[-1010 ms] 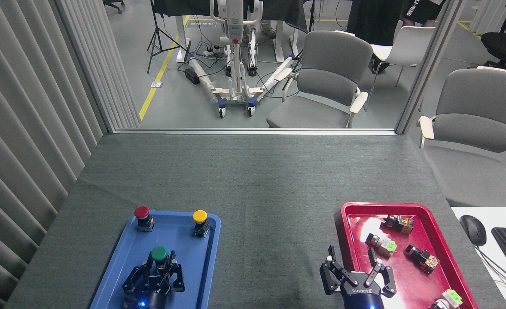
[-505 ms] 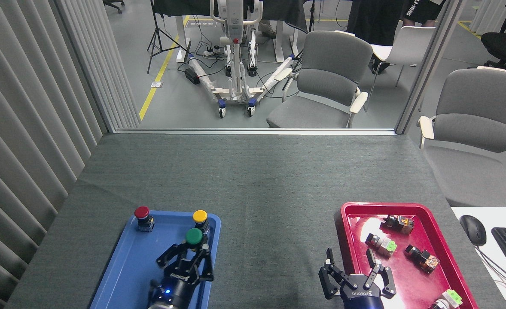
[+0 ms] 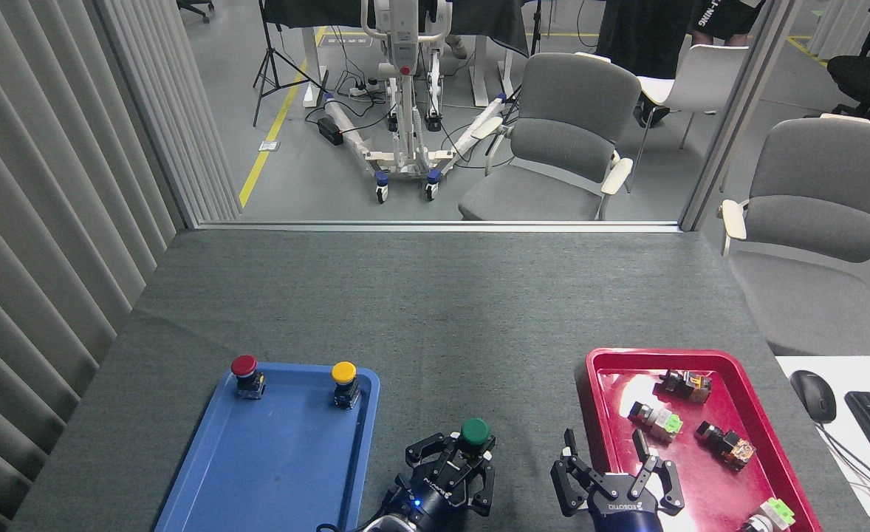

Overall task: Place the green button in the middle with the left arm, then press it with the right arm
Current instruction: 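Carry the green button off the tray toward the table middle, then release the green button on the table and withdraw the left gripper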

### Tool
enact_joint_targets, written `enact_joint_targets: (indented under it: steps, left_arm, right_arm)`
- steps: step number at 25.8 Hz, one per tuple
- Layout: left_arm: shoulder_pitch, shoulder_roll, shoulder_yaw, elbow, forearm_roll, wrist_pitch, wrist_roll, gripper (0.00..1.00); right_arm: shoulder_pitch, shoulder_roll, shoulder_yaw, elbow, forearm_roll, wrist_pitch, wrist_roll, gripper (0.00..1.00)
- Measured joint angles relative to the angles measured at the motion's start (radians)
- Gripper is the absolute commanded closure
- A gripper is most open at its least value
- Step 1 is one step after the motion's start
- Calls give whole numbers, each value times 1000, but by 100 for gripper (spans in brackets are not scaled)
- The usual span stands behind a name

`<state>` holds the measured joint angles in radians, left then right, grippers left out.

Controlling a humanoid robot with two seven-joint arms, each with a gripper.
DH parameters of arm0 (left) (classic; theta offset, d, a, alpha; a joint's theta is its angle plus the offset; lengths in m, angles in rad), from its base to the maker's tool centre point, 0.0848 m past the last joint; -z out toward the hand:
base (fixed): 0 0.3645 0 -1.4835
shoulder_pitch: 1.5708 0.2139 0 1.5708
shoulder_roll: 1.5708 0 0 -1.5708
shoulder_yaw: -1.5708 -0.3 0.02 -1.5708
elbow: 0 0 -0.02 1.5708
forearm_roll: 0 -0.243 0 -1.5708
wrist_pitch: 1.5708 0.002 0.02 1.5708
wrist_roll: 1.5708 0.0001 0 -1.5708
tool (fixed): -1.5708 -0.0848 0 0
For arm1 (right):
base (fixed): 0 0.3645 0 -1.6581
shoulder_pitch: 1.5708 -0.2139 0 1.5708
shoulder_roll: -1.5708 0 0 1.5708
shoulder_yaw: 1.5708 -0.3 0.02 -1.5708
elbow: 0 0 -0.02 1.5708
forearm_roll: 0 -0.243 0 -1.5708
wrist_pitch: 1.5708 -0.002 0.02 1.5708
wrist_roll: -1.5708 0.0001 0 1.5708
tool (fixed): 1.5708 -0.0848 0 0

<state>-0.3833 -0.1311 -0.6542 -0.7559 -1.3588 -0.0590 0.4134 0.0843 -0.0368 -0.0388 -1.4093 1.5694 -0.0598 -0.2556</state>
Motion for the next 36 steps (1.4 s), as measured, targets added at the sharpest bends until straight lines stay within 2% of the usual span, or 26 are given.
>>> enact_joint_targets:
  steps: [3,4,5,6,7,14,17,22,27,29,32,34,36]
  left_arm:
    - [-6,-3,-26,22,27,7,0,100]
    - [-6,-3,-36,26,32,-3,0,68]
    - [-7,-4,-45,28,35,-10,0,27]
    - [-7,-4,-51,28,38,-12,1,3]
    - [-8,-4,-57,28,39,-12,4,0]
    - [5,-2,-74,7,36,15,11,0]
    - [44,12,-72,-66,31,18,7,0]
    - [187,123,42,-352,29,29,0,1]
    - [388,221,307,-636,6,12,-28,0]
    - [452,222,460,-699,-60,-57,-43,0]
    - [496,177,683,-736,-192,-196,-80,0]
    - [500,149,782,-744,-243,-252,-111,0]
    - [490,132,829,-742,-266,-285,-142,1]
  right_arm:
    - [0,-4,-4,1,-1,0,-2,0]
    - [0,-4,-4,1,-2,0,-2,0]
    - [0,-5,-5,1,-3,0,-2,0]
    - [0,-5,-5,1,-4,0,-2,0]
    - [-1,-6,-5,1,-4,0,-2,0]
    - [-3,-7,-5,1,-5,0,-3,0]
    - [-5,-10,-4,1,-5,0,-5,2]
    - [-12,-12,9,1,-5,0,-7,29]
    - [-29,-5,87,-1,1,-9,-7,59]
    - [-34,-1,127,-1,5,-10,0,75]
    - [-42,7,185,-1,16,-9,6,91]
    - [-45,18,222,1,34,-1,12,97]
    - [-48,28,248,6,54,16,38,98]
